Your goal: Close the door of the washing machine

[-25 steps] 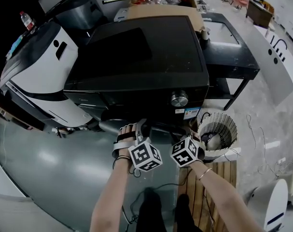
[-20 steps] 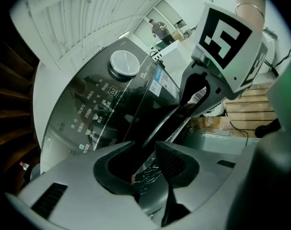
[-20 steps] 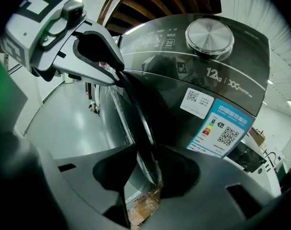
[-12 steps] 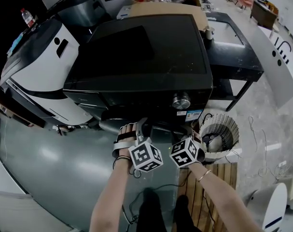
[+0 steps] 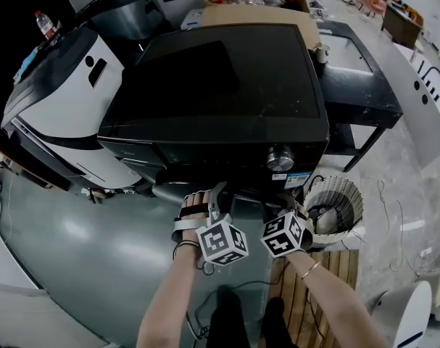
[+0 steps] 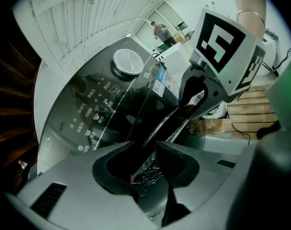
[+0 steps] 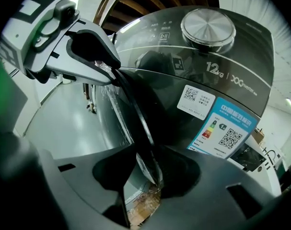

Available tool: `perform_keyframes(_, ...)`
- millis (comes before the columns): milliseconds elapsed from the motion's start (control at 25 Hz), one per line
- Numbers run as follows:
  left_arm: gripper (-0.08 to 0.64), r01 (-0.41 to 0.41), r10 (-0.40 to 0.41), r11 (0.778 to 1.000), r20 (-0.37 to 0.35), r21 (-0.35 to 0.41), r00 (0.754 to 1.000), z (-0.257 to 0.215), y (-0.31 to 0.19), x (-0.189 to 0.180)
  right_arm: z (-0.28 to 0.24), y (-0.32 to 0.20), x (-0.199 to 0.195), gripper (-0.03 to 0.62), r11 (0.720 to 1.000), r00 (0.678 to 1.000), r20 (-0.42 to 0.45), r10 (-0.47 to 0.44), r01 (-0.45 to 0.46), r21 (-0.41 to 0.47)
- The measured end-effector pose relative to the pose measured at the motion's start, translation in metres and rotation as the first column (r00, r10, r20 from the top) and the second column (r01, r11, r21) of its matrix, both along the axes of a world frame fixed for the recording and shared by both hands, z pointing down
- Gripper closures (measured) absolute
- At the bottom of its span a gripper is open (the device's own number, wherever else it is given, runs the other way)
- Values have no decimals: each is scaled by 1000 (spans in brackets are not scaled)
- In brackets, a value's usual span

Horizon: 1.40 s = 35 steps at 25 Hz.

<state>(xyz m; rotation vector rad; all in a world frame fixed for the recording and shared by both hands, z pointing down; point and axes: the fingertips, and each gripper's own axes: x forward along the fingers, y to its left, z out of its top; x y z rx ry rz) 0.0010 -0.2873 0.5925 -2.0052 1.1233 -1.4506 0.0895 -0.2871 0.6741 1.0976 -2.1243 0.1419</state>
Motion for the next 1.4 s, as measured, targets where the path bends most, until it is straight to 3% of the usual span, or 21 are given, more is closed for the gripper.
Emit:
perform_keyframes(360, 422, 37, -37, 999, 3, 35, 999, -3, 5, -1, -3, 6, 1, 439, 1000, 1000, -5, -25, 25, 2)
perform_keyframes(800, 378, 79, -77, 995, -33, 63, 997, 0, 16, 0, -9, 18, 7, 437, 1000, 999, 24, 29, -29, -6)
perform_keyframes(960, 377, 96, -95, 992, -13, 88, 995, -14, 21, -3, -13, 25, 12, 437, 999, 999, 29, 43, -43, -5)
perform_keyframes(1240, 383, 167, -157, 981, -112, 93, 981, -35, 42, -8, -35, 47, 18, 451, 996, 987, 135, 84, -83, -15)
perform_keyframes(1400, 403, 248, -227, 965, -215, 79, 950, -47, 69, -12, -53, 75, 23, 477, 994, 968, 227, 106, -100, -37)
